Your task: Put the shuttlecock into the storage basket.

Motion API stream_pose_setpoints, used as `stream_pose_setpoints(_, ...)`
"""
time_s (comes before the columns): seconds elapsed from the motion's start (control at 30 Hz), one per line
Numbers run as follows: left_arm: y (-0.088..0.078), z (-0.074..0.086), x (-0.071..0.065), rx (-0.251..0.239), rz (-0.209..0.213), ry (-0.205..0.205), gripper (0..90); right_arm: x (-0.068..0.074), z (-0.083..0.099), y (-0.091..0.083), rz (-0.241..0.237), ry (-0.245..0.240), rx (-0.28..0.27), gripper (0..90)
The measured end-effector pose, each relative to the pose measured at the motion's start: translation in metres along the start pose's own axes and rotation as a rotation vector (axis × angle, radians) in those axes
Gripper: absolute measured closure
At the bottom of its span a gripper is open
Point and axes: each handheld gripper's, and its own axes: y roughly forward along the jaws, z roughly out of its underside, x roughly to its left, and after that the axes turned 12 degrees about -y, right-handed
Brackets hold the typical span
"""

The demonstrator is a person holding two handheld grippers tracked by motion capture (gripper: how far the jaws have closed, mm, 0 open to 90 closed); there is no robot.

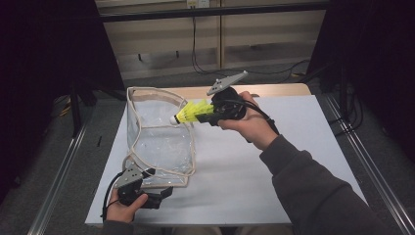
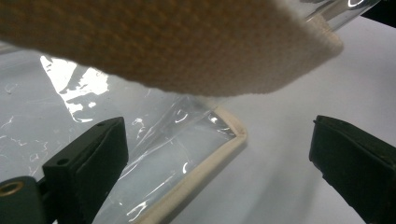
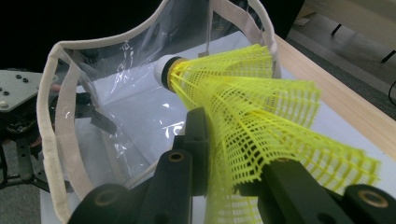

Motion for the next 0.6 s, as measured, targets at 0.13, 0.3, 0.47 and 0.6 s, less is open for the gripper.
stream_pose_setpoints(0.13, 0.0, 0.0, 0.0, -0.001, 0.0, -0.001, 4.5, 0.002, -0.002, 0.005, -0.002, -0.003, 0.005, 79.0)
stream_pose_setpoints(0.3, 0.0, 0.0, 0.0, -0.001, -0.001, 0.002, 4.5, 0.003, -0.006, 0.009, -0.007, -0.005, 0.004, 79.0)
stream_pose_setpoints(0.47, 0.0, 0.0, 0.0, -0.001, 0.001, -0.001, 4.5, 0.006, -0.01, 0.014, -0.013, -0.01, 0.007, 79.1)
stream_pose_setpoints(0.6, 0.0, 0.0, 0.0, 0.0, 0.002, 0.0, 4.5, 0.008, -0.014, 0.018, -0.018, -0.019, 0.009, 79.1)
